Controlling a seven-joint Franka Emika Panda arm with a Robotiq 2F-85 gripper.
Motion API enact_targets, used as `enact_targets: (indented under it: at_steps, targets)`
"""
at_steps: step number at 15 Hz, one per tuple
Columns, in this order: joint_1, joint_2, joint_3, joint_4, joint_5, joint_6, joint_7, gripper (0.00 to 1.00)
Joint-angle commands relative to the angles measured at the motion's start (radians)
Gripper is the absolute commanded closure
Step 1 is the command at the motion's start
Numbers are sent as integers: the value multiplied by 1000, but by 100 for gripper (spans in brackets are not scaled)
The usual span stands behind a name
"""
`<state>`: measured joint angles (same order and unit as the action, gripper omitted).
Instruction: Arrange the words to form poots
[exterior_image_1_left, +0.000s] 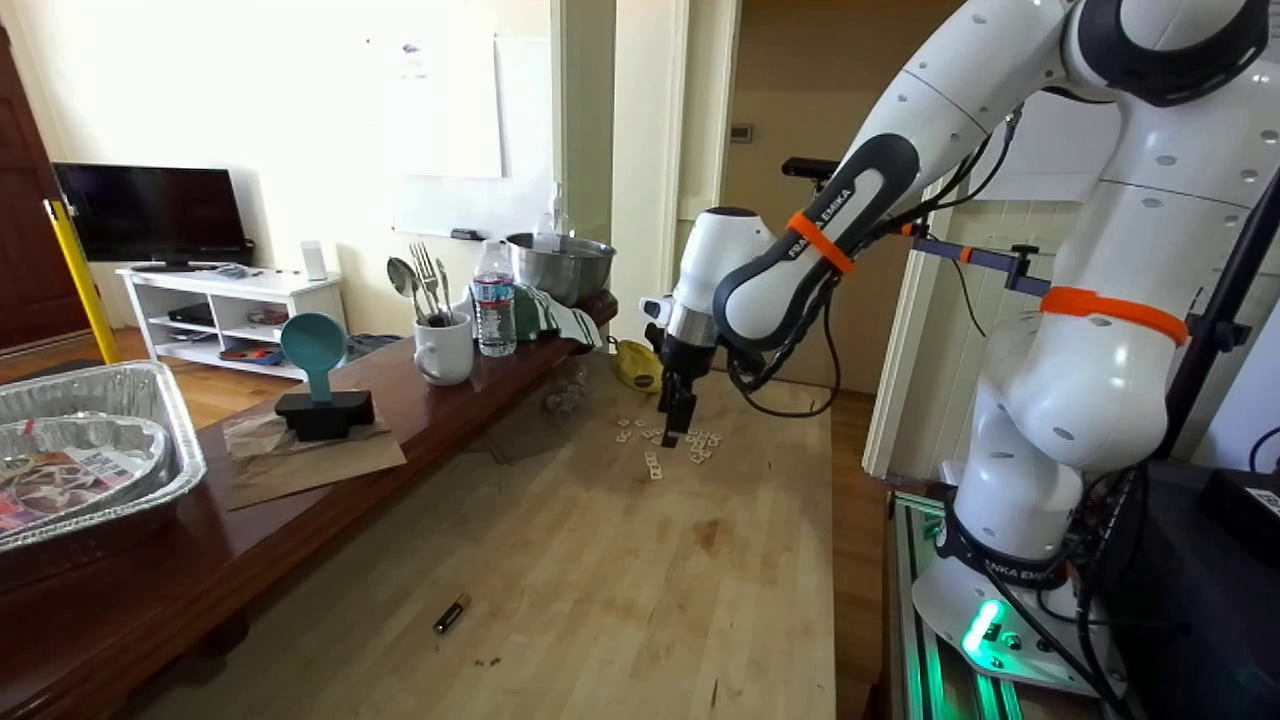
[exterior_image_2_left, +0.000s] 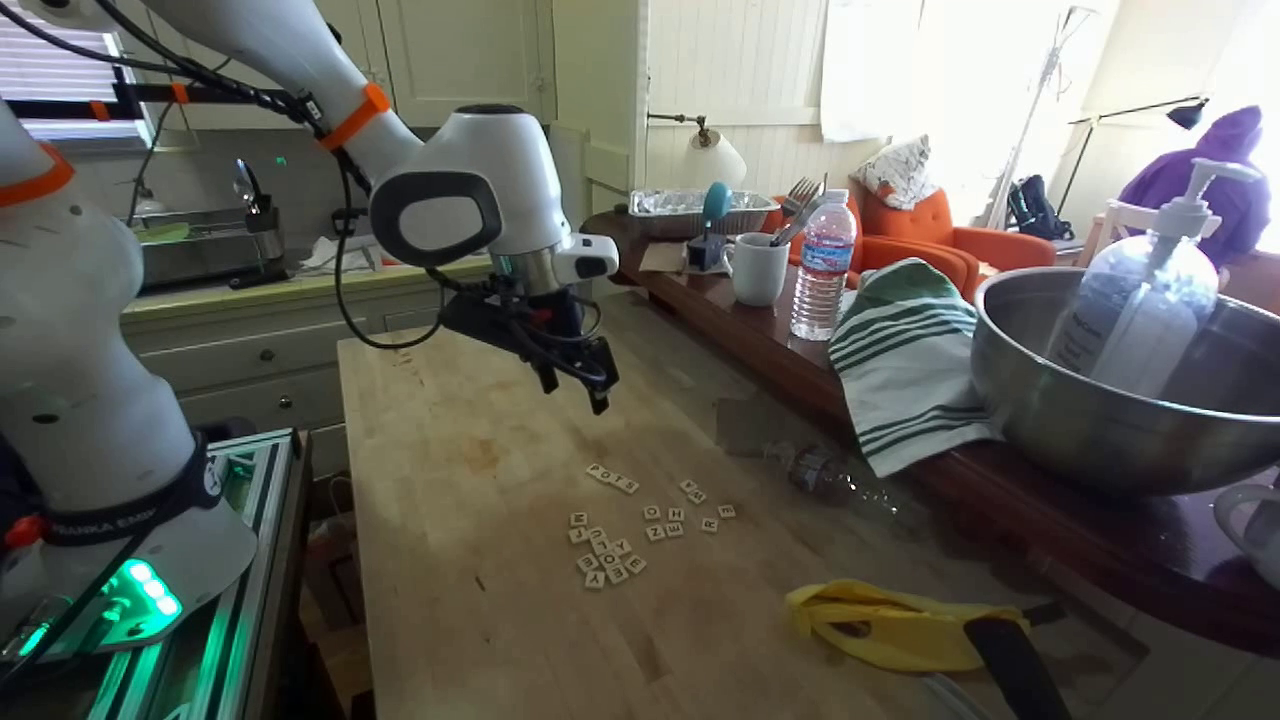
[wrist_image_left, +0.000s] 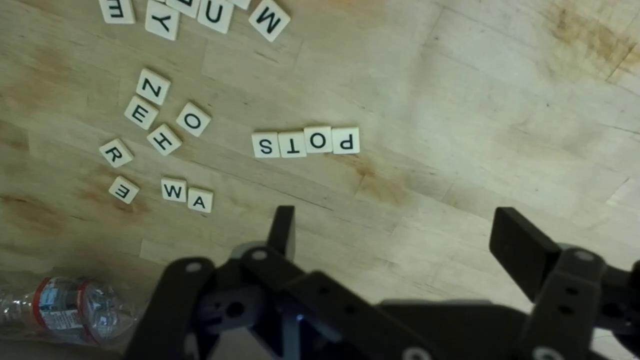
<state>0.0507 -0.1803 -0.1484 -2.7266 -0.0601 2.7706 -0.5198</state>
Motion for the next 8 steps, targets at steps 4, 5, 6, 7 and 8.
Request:
enact_targets:
  at_steps: [4,5,6,7,8]
  targets:
    - [-37,53,9,30,-33,24,24,0]
    - [-41,67,4,38,-29,35,13,0]
    - [-46,81,2,46,-27,43,8,0]
    - [-52,96,2,55,-25,50,6,0]
    - [-57,114,2,64,-22,63,4,0]
